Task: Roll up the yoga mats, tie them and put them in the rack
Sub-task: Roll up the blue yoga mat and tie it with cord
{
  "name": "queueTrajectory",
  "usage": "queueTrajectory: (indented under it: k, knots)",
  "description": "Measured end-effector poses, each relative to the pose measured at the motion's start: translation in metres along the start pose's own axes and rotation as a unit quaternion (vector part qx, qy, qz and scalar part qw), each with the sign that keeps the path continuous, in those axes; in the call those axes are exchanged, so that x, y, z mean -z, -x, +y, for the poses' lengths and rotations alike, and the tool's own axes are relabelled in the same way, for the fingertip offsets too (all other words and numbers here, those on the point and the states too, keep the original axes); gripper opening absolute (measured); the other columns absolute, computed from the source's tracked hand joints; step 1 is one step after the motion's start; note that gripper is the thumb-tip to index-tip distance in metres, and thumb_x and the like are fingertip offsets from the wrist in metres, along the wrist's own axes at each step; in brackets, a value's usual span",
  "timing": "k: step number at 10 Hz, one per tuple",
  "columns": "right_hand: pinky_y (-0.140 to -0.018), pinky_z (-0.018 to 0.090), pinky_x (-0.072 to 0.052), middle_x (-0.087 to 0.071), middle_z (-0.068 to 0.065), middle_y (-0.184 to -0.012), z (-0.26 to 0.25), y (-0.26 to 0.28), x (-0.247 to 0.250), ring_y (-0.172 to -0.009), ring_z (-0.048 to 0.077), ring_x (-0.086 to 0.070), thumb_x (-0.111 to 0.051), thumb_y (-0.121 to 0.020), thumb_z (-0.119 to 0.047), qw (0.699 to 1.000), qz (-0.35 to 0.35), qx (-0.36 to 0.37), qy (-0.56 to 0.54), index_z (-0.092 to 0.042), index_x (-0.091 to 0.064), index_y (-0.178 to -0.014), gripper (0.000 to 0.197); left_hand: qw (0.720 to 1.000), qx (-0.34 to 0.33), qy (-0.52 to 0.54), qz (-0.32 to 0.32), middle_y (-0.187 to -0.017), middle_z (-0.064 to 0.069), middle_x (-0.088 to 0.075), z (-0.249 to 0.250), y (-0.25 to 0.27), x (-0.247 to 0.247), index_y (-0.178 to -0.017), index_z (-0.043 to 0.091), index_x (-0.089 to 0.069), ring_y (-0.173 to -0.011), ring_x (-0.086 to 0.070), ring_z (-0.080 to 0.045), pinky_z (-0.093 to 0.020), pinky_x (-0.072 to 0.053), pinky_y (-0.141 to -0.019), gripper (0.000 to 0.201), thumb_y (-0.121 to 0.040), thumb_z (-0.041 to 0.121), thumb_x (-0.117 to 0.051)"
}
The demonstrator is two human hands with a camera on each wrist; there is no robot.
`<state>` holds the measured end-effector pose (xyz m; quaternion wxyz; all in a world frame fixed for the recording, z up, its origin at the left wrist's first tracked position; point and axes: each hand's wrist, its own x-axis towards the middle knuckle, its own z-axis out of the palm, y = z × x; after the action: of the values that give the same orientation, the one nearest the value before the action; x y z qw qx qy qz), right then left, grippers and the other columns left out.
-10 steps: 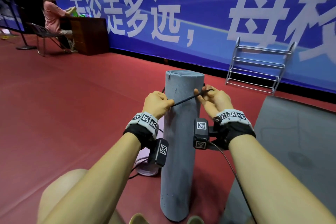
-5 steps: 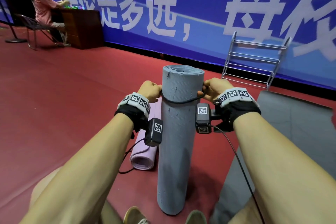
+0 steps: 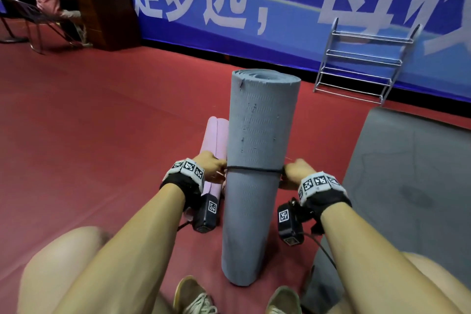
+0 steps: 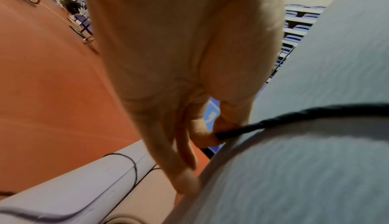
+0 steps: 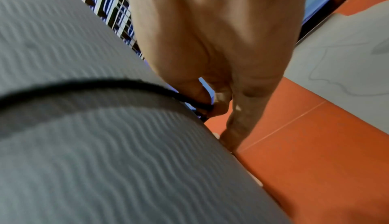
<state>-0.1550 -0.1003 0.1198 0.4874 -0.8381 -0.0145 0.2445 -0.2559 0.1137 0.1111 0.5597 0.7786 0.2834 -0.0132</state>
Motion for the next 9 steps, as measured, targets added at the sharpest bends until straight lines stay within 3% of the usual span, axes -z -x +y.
queueTrajectory:
  k: [1, 2, 3, 4, 5, 6, 7, 8, 9]
  knots:
    - [-0.039, 0.007, -0.039, -0.056, 0.02, -0.131, 0.03, 0.003, -0.009, -0.082, 0.019, -0.054, -0.045, -0.101, 0.0, 0.998, -0.006, -0.011, 0.057, 0.009, -0.054, -0.128, 0.03, 0.995, 0.045, -0.078, -0.03, -0.053, -0.007, -0.066, -0.04, -0.011, -0.015, -0.06, 0.003, -0.061, -0.049, -0.065, -0.013, -0.029, -0.059, -0.061, 0.026, -0.086, 0.008, -0.064]
    - [-0.051, 0.012, -0.05, -0.055, 0.023, -0.137, 0.049, -0.007, -0.021, -0.097, 0.027, -0.062, -0.046, -0.1, -0.001, 0.997, -0.029, -0.037, 0.058, 0.009, -0.049, -0.136, 0.037, 0.993, 0.051, -0.105, -0.012, -0.071, -0.02, -0.069, -0.068, -0.021, -0.026, -0.059, 0.004, -0.061, -0.065, -0.068, -0.026, -0.042, -0.058, -0.074, 0.027, -0.08, 0.019, -0.066]
    - [-0.077, 0.033, -0.054, -0.061, 0.025, -0.128, 0.07, -0.016, -0.034, -0.111, 0.037, -0.063, -0.044, -0.1, -0.003, 0.998, -0.001, -0.049, 0.036, 0.011, -0.055, -0.128, 0.033, 0.997, 0.053, -0.052, -0.004, -0.091, -0.033, -0.068, -0.087, -0.038, -0.043, -0.073, -0.002, -0.06, -0.08, -0.068, -0.038, -0.055, -0.057, -0.081, 0.03, -0.083, 0.026, -0.062]
    - [-0.075, 0.037, -0.053, -0.065, 0.027, -0.115, 0.076, -0.029, -0.037, -0.103, 0.039, -0.064, -0.043, -0.099, -0.003, 0.998, 0.032, -0.047, -0.013, 0.013, -0.061, -0.113, 0.028, 0.998, 0.05, -0.021, 0.008, -0.088, -0.027, -0.068, -0.077, -0.032, -0.051, -0.077, 0.003, -0.06, -0.078, -0.067, -0.037, -0.055, -0.058, -0.077, 0.029, -0.081, 0.032, -0.057]
    - [-0.058, 0.034, -0.055, -0.066, 0.023, -0.099, 0.095, -0.037, -0.045, -0.079, 0.03, -0.06, -0.035, -0.098, 0.005, 0.993, 0.033, -0.047, -0.103, 0.006, -0.061, -0.115, 0.031, 0.994, 0.077, 0.072, -0.005, -0.065, 0.0, -0.057, -0.069, -0.022, -0.069, -0.079, 0.017, -0.055, -0.057, -0.05, -0.015, -0.029, -0.045, -0.058, 0.023, -0.096, 0.014, -0.039]
    - [-0.043, 0.031, -0.051, -0.063, 0.016, -0.085, 0.11, -0.044, -0.046, -0.068, 0.026, -0.054, -0.028, -0.097, 0.006, 0.986, 0.035, -0.066, -0.149, -0.005, -0.06, -0.119, 0.04, 0.988, 0.11, 0.1, -0.039, -0.055, 0.005, -0.053, -0.072, -0.029, -0.082, -0.078, 0.019, -0.06, -0.048, -0.044, -0.013, -0.022, -0.039, -0.051, 0.027, -0.09, 0.006, -0.039]
    - [-0.045, 0.025, -0.042, -0.058, 0.009, -0.071, 0.111, -0.063, -0.04, -0.059, 0.022, -0.049, -0.027, -0.094, 0.006, 0.973, 0.044, -0.085, -0.21, -0.015, -0.062, -0.112, 0.045, 0.99, 0.082, 0.102, -0.045, -0.073, -0.006, -0.06, -0.068, -0.059, -0.091, -0.089, 0.007, -0.068, -0.061, -0.051, -0.022, -0.025, -0.045, -0.054, 0.025, -0.081, 0.014, -0.045]
    - [-0.056, 0.025, -0.039, -0.058, 0.004, -0.073, 0.105, -0.079, -0.032, -0.063, 0.019, -0.05, -0.029, -0.092, 0.006, 0.959, 0.06, -0.091, -0.261, -0.019, -0.059, -0.123, 0.05, 0.99, 0.077, 0.119, -0.027, -0.075, -0.011, -0.055, -0.057, -0.079, -0.099, -0.081, 0.006, -0.064, -0.064, -0.049, -0.022, -0.029, -0.04, -0.06, 0.022, -0.078, 0.021, -0.048]
    - [-0.055, 0.024, -0.033, -0.053, 0.004, -0.074, 0.097, -0.117, -0.013, -0.062, 0.017, -0.044, -0.032, -0.092, 0.005, 0.926, 0.137, -0.088, -0.341, -0.017, -0.061, -0.115, 0.043, 0.984, 0.061, 0.157, -0.052, -0.07, -0.009, -0.043, -0.045, -0.117, -0.124, -0.085, 0.01, -0.056, -0.053, -0.037, -0.017, -0.026, -0.029, -0.053, 0.023, -0.081, 0.032, -0.052]
